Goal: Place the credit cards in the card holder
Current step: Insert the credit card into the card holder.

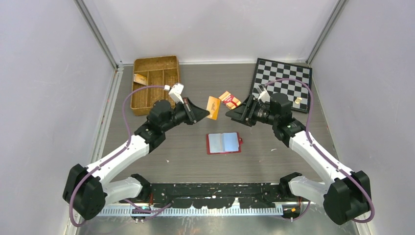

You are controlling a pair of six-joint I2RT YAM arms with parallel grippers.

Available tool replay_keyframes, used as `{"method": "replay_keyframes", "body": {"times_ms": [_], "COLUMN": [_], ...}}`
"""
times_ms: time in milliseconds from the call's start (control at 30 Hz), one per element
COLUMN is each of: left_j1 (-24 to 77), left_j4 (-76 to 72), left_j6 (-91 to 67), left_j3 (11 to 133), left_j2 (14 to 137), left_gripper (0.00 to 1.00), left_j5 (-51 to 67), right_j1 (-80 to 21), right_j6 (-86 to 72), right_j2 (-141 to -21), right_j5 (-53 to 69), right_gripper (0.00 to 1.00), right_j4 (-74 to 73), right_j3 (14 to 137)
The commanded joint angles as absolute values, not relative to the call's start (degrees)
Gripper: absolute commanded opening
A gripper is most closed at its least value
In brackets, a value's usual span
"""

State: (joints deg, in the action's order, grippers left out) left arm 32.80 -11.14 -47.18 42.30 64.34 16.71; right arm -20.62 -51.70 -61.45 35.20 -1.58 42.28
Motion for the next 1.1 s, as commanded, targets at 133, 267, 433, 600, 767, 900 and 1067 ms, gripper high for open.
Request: {"method": "replay_keyframes", "body": {"times_ms": [133,267,433,600,767,900,1067], "left_j1": [37.85,38.94,40.26,41.53,42.64,42.71,42.70], "left_j4": [-24.49,-25.09,-25.22,-25.22,-25.17,-23.27,-7.43], "left_j6": [-57.00,-58.58,-58.94,-59.05,-60.31,-60.78,-56.47], "left_j3": [40.71,39.94,39.90,39.91,39.10,38.83,40.23], "left_j2": [60.25,60.26,60.47,61.16,62.23,63.63,65.19], "left_gripper": [0.00,0.00,0.00,0.00,0.00,0.14,0.58], "left_j5": [11.44,11.71,11.27,10.94,9.68,9.26,3.10], "right_j1": [-22.21,-22.87,-23.38,-23.39,-23.44,-23.39,-22.98], "right_j6": [-58.03,-59.02,-59.78,-59.81,-59.53,-57.01,-43.99], "right_j2": [-62.66,-63.25,-64.21,-64.59,-63.98,-63.42,-64.31], "right_j5": [39.52,40.28,42.41,42.88,41.76,40.30,35.26], "right_gripper": [0.58,0.58,0.52,0.43,0.17,0.01,0.01], "right_j4": [12.21,14.72,17.91,18.85,21.75,19.97,-1.65], "right_j3": [43.68,44.07,43.92,43.81,42.02,40.93,43.73]}}
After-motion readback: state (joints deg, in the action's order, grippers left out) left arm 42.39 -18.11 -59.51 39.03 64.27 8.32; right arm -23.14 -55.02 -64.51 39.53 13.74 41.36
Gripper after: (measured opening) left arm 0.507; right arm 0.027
